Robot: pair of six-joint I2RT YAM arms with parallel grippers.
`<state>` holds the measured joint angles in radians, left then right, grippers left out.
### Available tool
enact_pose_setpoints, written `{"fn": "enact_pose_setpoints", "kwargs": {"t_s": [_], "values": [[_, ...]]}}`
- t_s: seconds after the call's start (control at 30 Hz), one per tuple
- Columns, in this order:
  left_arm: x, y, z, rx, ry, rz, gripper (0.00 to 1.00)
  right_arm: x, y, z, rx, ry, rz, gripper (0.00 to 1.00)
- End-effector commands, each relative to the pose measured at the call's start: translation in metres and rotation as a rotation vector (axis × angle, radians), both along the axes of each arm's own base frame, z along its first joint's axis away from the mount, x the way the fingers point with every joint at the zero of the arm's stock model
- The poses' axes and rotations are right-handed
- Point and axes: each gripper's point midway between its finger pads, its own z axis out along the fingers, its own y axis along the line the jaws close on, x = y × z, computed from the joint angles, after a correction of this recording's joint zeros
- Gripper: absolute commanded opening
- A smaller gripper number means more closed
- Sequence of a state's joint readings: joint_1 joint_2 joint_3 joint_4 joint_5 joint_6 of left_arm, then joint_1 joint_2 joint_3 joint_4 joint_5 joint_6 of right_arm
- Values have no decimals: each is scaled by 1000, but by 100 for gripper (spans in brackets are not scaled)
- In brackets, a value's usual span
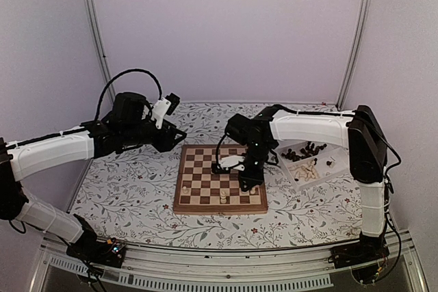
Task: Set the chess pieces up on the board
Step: Place the chess piece on the chessboard.
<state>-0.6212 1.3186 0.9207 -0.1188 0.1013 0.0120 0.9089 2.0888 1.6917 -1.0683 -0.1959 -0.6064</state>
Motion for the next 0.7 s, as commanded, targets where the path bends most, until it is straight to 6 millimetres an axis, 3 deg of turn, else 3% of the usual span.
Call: {"fn": "enact_pose_setpoints", "kwargs": {"t_s": [0.0,0.33,0.47,0.67], "values": [[3,4,14,-17,-26,7,52,5,10,-1,24,-15,12,8],[2,3,13,-15,-21,0,52,7,9,-12,2,-15,12,14],[2,3,12,-16,-19,-1,52,8,8,-10,2,-18,10,21],[2,3,12,-15,-18,-2,52,13,16,17,53,-50,10,28]]}}
